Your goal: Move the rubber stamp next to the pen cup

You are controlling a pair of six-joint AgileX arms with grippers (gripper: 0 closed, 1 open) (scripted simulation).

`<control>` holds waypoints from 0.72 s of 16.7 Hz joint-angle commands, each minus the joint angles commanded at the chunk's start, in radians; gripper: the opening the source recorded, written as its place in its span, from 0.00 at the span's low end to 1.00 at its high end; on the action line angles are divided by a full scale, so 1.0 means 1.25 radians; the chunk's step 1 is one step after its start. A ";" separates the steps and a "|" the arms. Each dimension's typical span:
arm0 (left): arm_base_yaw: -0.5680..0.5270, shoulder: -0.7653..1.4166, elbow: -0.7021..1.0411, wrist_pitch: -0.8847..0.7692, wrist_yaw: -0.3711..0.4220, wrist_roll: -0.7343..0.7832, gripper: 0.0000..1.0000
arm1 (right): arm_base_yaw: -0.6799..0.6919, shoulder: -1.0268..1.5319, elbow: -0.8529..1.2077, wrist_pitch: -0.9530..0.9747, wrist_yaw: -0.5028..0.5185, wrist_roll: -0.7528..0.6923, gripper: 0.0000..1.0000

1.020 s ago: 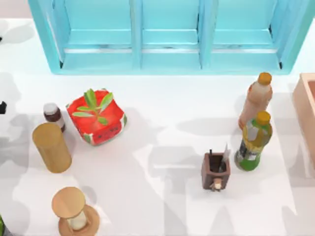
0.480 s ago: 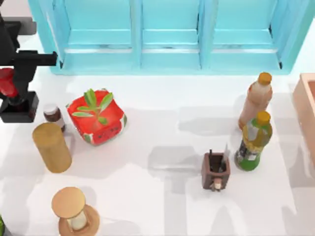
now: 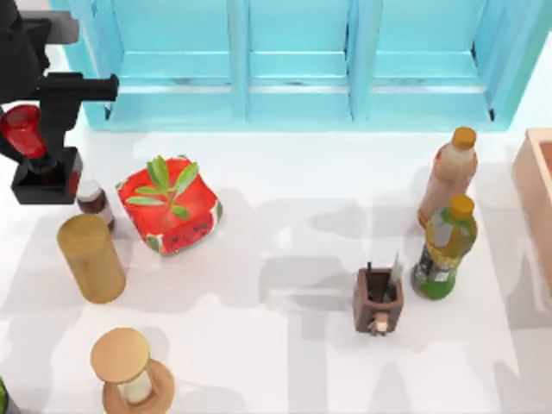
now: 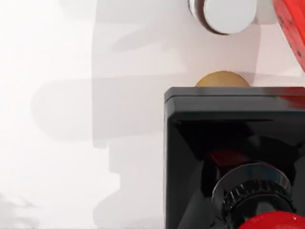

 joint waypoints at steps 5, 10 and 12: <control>-0.131 -0.004 0.070 0.097 -0.068 -0.131 0.00 | 0.000 0.000 0.000 0.000 0.000 0.000 1.00; -0.416 0.071 0.102 0.139 -0.064 -0.409 0.00 | 0.000 0.000 0.000 0.000 0.000 0.000 1.00; -0.495 0.112 0.088 0.127 -0.037 -0.491 0.00 | 0.000 0.000 0.000 0.000 0.000 0.000 1.00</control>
